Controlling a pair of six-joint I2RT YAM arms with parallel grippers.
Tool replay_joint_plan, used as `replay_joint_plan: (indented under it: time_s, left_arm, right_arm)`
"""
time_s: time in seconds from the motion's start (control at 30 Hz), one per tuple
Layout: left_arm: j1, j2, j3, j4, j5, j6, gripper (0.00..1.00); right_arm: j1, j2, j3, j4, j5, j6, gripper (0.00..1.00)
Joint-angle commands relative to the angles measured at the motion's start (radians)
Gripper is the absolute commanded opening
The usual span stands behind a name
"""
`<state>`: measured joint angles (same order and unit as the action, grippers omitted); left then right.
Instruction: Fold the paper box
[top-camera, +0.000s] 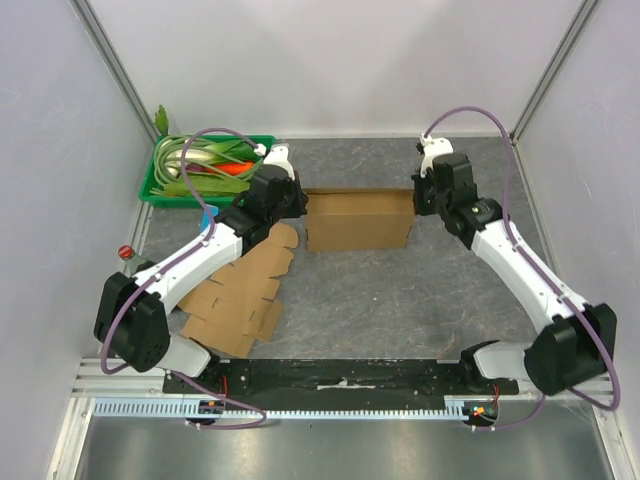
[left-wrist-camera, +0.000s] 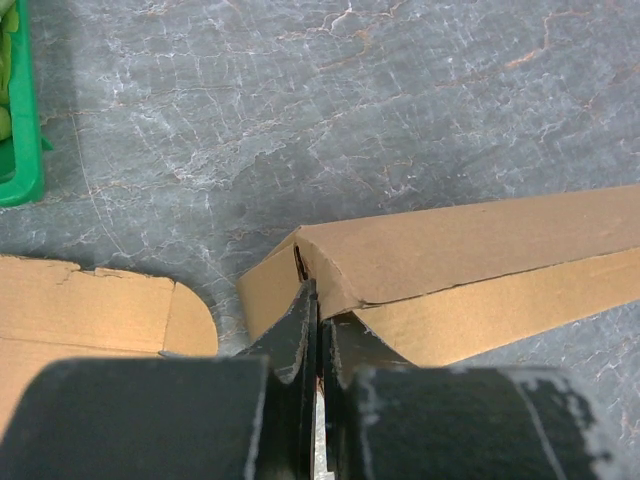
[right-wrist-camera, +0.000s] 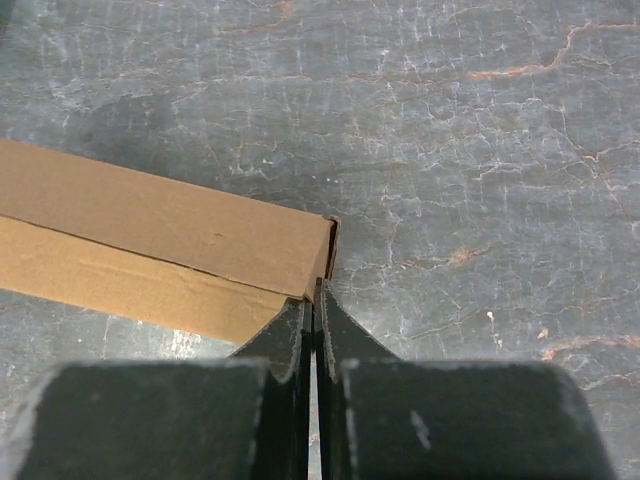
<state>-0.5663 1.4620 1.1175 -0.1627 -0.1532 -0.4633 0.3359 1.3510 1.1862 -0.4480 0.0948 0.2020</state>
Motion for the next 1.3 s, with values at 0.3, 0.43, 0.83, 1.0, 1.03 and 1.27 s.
replay_joint_plan:
  time_s: [0.3,0.43,0.83,1.0,1.03,1.27]
  left_arm:
    - [-0.023,-0.02,-0.128,-0.112,0.041,-0.064,0.14]
    - [-0.018,-0.069,-0.079,-0.165,0.083,-0.048,0.4]
    - [0.008,-0.071,0.015,-0.248,0.09,0.077,0.33]
    - [0.008,-0.088,0.041,-0.232,0.107,0.081,0.5]
    - [0.008,-0.091,0.056,-0.232,0.107,0.083,0.56]
    - [0.026,-0.083,0.096,-0.218,0.124,0.035,0.46]
  right_arm:
    - [0.006,-0.236,-0.398,0.39,0.051,0.036,0.0]
    - [0.008,-0.204,-0.384,0.396,0.049,0.03,0.0]
    - [0.008,-0.178,-0.332,0.338,0.031,0.014,0.0]
    - [0.008,-0.167,-0.313,0.322,0.029,0.011,0.0]
    - [0.008,-0.167,-0.31,0.319,0.031,0.013,0.0]
    - [0.008,-0.153,-0.289,0.304,0.026,0.008,0.0]
